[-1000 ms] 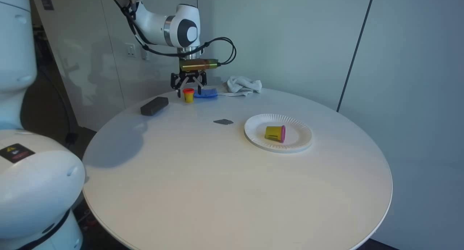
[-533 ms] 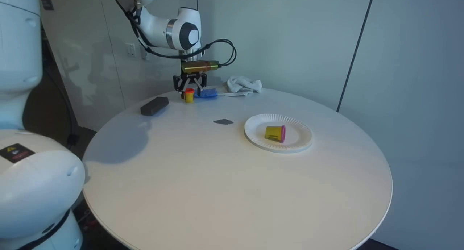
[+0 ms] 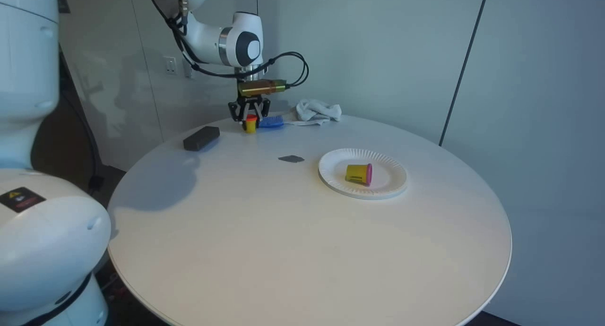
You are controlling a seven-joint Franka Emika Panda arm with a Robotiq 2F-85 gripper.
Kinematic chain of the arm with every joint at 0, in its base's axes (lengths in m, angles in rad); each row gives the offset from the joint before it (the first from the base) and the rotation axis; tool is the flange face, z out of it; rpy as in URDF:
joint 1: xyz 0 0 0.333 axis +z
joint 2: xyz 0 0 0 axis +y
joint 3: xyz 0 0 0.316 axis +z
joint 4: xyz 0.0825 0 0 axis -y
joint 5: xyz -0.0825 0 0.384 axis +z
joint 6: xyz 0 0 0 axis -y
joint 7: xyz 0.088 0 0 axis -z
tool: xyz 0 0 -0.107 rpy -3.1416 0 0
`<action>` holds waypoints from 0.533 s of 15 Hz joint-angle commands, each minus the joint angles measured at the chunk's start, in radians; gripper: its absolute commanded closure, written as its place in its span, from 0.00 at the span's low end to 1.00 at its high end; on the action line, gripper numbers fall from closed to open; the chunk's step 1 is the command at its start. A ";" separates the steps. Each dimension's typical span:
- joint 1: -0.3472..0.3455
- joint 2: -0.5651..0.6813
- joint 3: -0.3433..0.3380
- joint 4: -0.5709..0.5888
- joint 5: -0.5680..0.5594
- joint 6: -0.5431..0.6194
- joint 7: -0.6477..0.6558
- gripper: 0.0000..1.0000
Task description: Put the yellow containers on the white plate.
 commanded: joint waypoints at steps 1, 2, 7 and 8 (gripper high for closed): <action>-0.002 -0.029 0.000 0.009 -0.047 0.008 0.042 0.79; -0.005 -0.051 -0.002 -0.001 -0.053 0.012 0.054 0.79; -0.026 -0.216 -0.054 -0.081 -0.114 0.022 0.211 0.79; -0.033 -0.248 -0.069 -0.100 -0.146 0.018 0.251 0.79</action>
